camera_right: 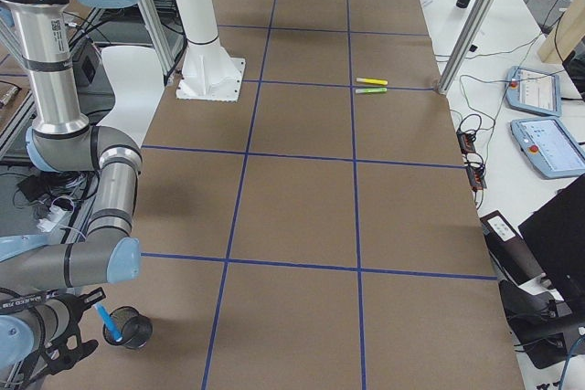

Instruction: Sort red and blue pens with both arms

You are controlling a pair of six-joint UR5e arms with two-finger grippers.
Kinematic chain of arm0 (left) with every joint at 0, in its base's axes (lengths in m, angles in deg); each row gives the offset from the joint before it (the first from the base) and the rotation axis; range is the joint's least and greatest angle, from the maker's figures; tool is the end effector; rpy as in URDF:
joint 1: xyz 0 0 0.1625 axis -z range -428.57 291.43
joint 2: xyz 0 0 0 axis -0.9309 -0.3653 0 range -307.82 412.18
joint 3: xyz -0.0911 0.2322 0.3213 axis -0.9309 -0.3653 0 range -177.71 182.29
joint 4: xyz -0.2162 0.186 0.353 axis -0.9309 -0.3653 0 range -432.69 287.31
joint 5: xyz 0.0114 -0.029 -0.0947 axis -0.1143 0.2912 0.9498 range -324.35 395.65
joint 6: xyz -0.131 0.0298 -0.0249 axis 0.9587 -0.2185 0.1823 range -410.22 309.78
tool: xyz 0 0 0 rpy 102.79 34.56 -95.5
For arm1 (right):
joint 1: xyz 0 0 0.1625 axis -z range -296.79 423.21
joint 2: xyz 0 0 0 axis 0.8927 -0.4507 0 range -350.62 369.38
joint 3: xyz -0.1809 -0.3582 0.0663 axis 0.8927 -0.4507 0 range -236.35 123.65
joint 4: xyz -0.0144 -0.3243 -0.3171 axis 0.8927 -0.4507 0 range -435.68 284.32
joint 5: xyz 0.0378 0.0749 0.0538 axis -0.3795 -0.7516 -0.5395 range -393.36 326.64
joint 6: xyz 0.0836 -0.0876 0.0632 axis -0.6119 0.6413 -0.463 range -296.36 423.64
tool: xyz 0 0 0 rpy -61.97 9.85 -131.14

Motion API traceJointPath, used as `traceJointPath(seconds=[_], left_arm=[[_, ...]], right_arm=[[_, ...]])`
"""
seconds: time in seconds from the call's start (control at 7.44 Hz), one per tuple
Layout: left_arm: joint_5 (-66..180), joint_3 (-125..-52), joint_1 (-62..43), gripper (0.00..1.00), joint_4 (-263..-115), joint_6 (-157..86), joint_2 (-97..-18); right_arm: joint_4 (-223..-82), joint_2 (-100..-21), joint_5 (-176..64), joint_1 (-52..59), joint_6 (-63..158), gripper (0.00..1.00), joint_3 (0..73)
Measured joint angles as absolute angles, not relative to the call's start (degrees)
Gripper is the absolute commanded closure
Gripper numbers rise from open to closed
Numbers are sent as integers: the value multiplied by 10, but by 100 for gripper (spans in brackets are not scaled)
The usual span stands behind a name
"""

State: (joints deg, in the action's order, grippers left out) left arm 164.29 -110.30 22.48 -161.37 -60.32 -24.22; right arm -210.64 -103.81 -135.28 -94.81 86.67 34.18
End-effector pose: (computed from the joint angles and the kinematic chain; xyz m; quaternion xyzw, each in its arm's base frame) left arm -0.0561 -0.4449 0.5825 0.0948 0.3224 0.0963 0.9369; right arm 0.1826 0.0395 0.8465 -0.3261 -0.4554 0.3696 0.7414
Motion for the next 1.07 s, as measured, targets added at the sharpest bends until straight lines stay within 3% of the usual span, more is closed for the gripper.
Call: traceJointPath(seconds=[0.54, 1.07], left_arm=[[1643, -1101, 225, 0, -1613, -603, -241], [1642, -1097, 226, 0, -1612, -602, -239]], right_arm=[[-2101, -1037, -1383, -945, 864, 0, 339], [-2008, -1038, -1473, -899, 860, 0, 330]])
